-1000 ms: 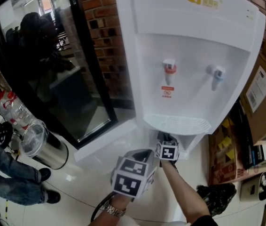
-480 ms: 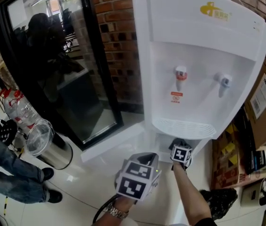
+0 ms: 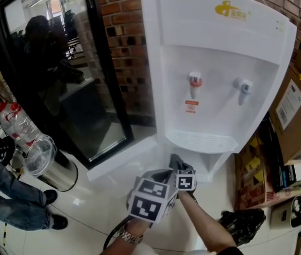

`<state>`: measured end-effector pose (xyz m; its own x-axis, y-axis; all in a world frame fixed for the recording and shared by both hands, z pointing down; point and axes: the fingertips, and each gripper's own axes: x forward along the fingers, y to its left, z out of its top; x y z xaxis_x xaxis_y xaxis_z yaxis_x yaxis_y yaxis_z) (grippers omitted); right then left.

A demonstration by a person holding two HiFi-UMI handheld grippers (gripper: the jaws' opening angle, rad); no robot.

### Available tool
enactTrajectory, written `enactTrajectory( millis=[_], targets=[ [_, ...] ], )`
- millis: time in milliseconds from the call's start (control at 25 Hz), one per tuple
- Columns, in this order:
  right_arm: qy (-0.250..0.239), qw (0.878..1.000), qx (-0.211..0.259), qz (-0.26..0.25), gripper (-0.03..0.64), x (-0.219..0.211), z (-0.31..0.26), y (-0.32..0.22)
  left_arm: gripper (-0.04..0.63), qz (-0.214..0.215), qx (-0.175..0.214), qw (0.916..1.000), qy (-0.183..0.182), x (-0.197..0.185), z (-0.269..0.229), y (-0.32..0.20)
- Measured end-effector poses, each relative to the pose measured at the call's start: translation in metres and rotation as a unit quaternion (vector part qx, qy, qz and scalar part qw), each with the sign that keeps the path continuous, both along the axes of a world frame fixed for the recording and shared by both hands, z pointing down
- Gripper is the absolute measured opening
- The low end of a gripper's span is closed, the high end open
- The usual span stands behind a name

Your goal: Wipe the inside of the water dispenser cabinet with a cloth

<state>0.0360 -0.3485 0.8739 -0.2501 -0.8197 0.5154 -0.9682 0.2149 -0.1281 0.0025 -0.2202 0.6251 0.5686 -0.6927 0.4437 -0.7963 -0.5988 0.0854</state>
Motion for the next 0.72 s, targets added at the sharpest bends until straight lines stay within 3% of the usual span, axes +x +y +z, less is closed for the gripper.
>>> enactTrajectory(
  millis=[160,440,560,720],
  targets=[
    [0.004,0.998,-0.049,0.029,0.009,0.030,0.040,-0.001,0.002,0.000,0.002,1.0000,0.003,-0.002,-0.003,0.001],
    [0.066,0.977,-0.076,0.189,0.009,0.148,0.062,0.015,0.002,0.012,-0.003,0.9999,0.010,0.008,0.000,-0.001],
    [0.060,0.977,-0.059,0.196,0.008,0.143,0.053,0.018,0.002,0.018,-0.006,0.9998,0.011,0.012,0.003,-0.002],
    [0.019,0.991,-0.015,0.133,0.009,0.086,0.022,0.005,0.002,0.016,-0.009,0.9998,0.009,0.011,0.006,-0.003]
  ],
)
